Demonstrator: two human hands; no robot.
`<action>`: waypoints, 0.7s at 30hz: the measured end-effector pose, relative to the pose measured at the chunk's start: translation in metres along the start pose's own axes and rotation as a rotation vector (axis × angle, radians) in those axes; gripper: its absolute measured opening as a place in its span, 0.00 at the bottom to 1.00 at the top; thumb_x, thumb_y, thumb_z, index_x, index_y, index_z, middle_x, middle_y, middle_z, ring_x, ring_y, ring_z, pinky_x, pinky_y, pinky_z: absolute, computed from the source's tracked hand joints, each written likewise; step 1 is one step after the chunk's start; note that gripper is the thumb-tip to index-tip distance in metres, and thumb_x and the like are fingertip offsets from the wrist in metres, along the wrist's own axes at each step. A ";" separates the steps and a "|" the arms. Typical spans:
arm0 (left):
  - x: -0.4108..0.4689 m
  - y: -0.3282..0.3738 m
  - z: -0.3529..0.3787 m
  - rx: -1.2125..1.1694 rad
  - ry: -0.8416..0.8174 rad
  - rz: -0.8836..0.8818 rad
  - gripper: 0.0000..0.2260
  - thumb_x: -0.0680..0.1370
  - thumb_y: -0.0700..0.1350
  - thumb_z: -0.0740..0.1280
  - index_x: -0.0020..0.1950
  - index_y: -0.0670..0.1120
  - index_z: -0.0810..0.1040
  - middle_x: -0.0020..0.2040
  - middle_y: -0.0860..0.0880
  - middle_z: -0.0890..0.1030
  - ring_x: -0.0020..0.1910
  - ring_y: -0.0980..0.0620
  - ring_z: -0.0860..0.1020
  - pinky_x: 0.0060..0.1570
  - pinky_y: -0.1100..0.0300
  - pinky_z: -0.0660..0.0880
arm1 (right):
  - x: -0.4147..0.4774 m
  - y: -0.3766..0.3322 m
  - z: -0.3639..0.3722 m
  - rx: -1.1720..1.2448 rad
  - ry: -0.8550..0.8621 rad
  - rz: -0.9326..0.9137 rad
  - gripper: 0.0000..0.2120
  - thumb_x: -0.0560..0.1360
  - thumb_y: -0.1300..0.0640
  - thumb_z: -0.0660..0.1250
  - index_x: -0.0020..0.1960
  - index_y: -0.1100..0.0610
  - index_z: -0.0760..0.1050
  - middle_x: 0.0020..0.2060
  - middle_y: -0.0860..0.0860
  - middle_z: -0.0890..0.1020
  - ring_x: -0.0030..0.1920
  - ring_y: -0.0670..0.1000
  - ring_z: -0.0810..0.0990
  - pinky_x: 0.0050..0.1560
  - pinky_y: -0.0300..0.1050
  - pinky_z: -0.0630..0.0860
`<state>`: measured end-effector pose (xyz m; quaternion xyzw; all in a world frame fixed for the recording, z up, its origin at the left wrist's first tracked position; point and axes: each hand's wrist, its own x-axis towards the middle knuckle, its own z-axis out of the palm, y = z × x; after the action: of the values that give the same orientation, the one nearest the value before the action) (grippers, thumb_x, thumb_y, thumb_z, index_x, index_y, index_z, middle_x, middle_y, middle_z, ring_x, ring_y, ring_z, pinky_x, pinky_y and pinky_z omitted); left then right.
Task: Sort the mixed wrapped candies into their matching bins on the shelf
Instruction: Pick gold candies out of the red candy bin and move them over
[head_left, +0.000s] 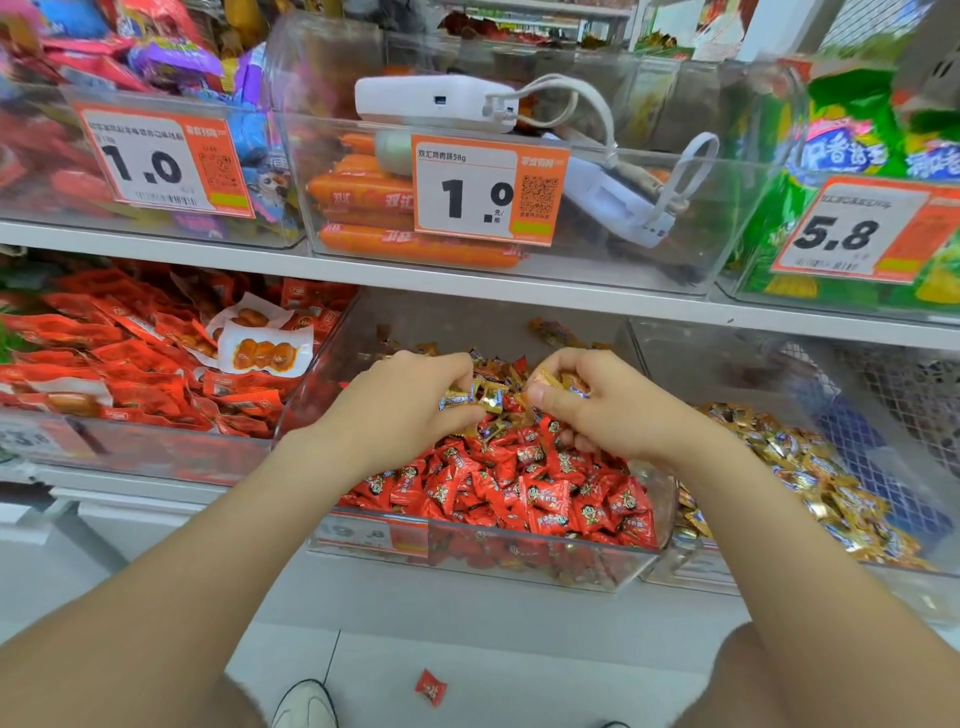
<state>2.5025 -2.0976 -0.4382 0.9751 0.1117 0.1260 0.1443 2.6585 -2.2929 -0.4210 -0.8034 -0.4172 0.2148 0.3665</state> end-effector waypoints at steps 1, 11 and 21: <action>0.002 0.002 0.000 0.062 -0.002 0.002 0.14 0.80 0.65 0.66 0.49 0.58 0.67 0.35 0.54 0.74 0.33 0.50 0.72 0.35 0.53 0.67 | 0.000 0.002 0.000 -0.047 -0.008 -0.013 0.05 0.84 0.47 0.67 0.55 0.47 0.77 0.41 0.45 0.78 0.38 0.45 0.82 0.39 0.45 0.78; 0.014 0.018 0.012 0.079 -0.088 0.007 0.19 0.77 0.64 0.70 0.52 0.52 0.69 0.52 0.51 0.74 0.47 0.45 0.77 0.49 0.47 0.77 | -0.007 0.000 0.003 -0.227 0.125 -0.066 0.04 0.86 0.49 0.62 0.56 0.49 0.73 0.39 0.47 0.79 0.31 0.38 0.75 0.33 0.39 0.67; 0.019 0.011 0.016 -0.002 -0.193 -0.010 0.12 0.80 0.55 0.73 0.53 0.51 0.72 0.39 0.50 0.76 0.38 0.51 0.75 0.37 0.53 0.71 | -0.009 -0.002 0.002 -0.117 0.163 -0.063 0.04 0.79 0.51 0.69 0.49 0.51 0.77 0.28 0.53 0.80 0.23 0.49 0.70 0.26 0.44 0.69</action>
<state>2.5269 -2.1068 -0.4456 0.9820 0.1018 0.0310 0.1559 2.6513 -2.2984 -0.4202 -0.8248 -0.4226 0.1124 0.3585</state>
